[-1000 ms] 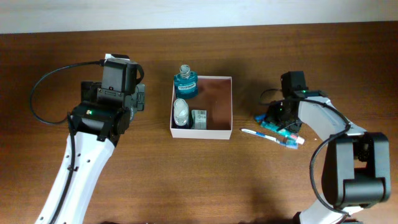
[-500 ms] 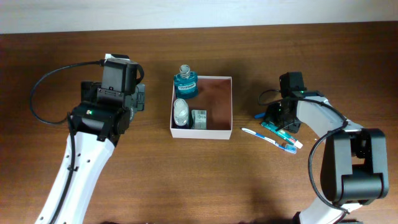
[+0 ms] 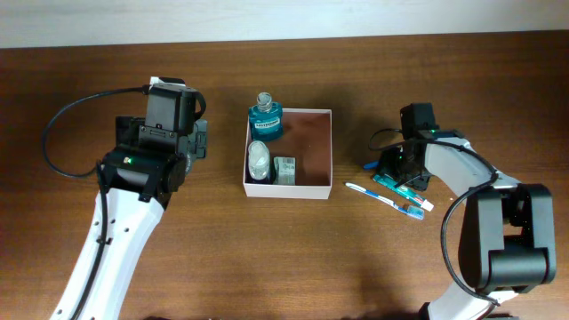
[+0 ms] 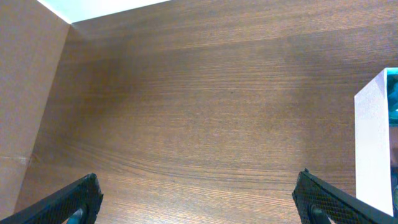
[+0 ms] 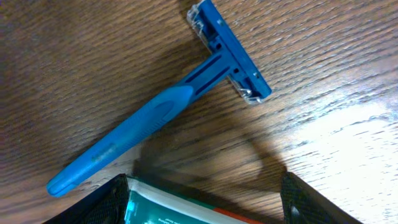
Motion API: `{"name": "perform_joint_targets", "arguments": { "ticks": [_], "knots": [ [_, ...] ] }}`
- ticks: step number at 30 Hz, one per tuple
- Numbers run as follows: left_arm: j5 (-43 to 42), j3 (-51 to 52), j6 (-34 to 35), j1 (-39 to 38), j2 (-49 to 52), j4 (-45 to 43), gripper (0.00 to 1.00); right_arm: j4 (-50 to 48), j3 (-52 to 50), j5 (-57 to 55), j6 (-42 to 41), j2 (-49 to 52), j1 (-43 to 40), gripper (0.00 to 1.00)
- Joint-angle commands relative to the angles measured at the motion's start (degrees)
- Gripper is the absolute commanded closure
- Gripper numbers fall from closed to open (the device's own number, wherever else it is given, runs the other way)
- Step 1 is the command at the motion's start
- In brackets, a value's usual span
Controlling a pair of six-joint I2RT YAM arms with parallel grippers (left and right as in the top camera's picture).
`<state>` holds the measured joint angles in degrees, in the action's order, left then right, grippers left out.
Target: Pack container
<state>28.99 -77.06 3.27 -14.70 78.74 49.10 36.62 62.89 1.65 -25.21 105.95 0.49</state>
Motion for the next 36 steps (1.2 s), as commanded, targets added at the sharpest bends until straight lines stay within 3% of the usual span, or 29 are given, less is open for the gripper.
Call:
{"name": "perform_joint_targets", "arguments": {
  "ticks": [1,10,15,22,36],
  "knots": [
    [0.81,-0.79,0.13,0.13,-0.11,0.00,0.01,-0.61,-0.74,8.22,-0.17,1.25,-0.15,0.30],
    [0.81,-0.79,0.13,0.13,-0.11,0.00,0.01,-0.63,-0.74,10.40,1.49,1.25,-0.13,0.30],
    [0.79,-0.79,0.13,0.13,-0.11,0.00,0.00,0.92,-0.74,10.40,13.29,1.22,-0.13,0.29],
    [0.79,-0.79,0.13,0.13,-0.11,0.00,0.00,6.14,1.46,10.58,23.71,-1.42,-0.13,0.24],
    [0.81,-0.79,0.13,0.13,-0.11,0.00,0.01,13.51,4.48,12.22,24.39,-11.45,-0.04,0.22]
  ]
}}
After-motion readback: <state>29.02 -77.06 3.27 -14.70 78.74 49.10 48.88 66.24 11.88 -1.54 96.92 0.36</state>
